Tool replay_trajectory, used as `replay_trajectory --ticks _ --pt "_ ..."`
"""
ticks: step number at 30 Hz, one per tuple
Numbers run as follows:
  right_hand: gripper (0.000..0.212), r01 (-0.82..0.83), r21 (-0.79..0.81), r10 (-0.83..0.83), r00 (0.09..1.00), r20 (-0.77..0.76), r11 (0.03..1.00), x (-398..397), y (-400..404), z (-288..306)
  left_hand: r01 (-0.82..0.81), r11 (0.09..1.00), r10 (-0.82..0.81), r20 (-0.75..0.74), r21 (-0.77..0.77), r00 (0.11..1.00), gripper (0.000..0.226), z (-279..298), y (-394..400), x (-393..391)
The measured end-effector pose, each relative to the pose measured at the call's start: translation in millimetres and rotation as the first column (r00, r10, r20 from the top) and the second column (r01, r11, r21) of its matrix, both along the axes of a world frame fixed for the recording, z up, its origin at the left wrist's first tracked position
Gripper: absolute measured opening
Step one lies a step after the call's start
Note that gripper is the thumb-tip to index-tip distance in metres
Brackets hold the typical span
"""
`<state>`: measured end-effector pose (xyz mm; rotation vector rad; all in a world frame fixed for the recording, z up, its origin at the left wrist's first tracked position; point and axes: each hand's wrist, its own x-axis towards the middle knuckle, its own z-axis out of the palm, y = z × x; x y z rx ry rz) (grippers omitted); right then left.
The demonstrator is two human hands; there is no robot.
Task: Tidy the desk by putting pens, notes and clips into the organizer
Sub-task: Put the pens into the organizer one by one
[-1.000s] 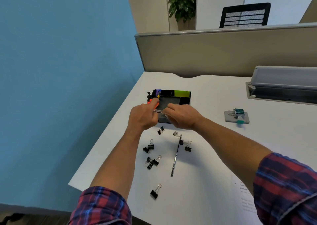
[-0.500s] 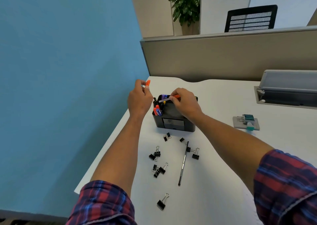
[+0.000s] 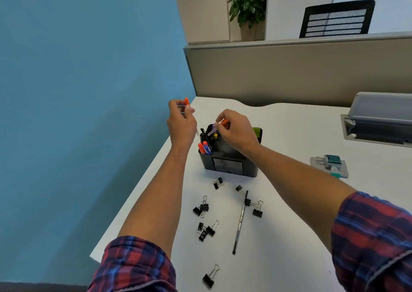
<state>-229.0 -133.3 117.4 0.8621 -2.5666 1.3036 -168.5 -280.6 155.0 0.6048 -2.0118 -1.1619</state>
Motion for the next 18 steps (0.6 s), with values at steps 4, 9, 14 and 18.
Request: replay_trajectory --ticks 4,9,14,18 --pt "0.016 -0.008 0.053 0.007 1.000 0.019 0.999 -15 -2 -3 0.040 0.999 -0.040 0.002 0.021 0.999 0.017 -3 2 -8" --pt "0.034 -0.005 0.063 -0.002 0.994 0.108 0.998 -28 -8 -9 0.093 0.993 -0.085 0.115 -0.072 0.990 0.013 -16 3 -14" --pt "0.026 0.015 0.062 -0.020 0.997 0.073 0.998 -31 -8 -8 0.108 0.971 -0.042 0.294 -0.214 0.955 0.012 -32 -5 -20" --pt "0.017 0.039 -0.054 -0.035 0.997 0.068 0.998 -33 -12 -8 0.121 0.972 -0.045 0.344 -0.202 0.938 0.011 -41 -7 -21"
